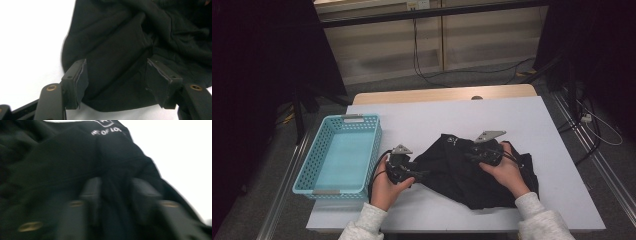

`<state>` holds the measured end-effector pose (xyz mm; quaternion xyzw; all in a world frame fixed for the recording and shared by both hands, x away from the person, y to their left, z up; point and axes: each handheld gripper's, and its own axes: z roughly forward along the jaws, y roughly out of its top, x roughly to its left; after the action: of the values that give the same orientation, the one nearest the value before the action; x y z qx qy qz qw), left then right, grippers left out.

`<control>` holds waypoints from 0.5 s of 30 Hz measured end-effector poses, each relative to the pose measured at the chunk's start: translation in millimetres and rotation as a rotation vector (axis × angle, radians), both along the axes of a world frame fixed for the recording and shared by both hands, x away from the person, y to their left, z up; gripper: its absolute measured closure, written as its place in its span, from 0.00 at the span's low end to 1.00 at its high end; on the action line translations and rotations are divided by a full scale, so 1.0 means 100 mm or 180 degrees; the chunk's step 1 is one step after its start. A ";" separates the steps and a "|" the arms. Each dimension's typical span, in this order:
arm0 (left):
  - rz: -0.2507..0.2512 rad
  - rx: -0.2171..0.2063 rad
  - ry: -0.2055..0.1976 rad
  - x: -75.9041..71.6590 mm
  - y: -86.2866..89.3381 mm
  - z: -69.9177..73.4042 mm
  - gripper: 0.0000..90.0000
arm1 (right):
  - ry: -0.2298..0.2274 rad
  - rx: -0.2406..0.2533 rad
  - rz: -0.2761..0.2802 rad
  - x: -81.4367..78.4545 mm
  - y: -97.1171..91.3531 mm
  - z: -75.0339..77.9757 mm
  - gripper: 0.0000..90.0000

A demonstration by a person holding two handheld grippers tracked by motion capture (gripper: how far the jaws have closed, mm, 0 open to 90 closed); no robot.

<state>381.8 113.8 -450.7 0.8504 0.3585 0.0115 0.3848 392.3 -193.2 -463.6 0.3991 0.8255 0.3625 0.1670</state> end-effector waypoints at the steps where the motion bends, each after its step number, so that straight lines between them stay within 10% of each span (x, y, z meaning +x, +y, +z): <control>1: 0.0005 -0.0007 0.0001 -0.01 -0.02 -0.01 0.42 | 0.0003 -0.0016 0.0017 0.00 0.00 0.01 0.89; 15: -0.0132 -0.0100 -0.0077 -0.07 -0.22 -0.02 0.50 | -0.0066 -0.0020 -0.0210 -0.11 -0.30 0.06 1.00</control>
<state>375.0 92.3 -452.4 0.8514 0.3363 0.0081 0.4025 381.6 -223.5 -457.5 0.4218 0.8113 0.3582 0.1887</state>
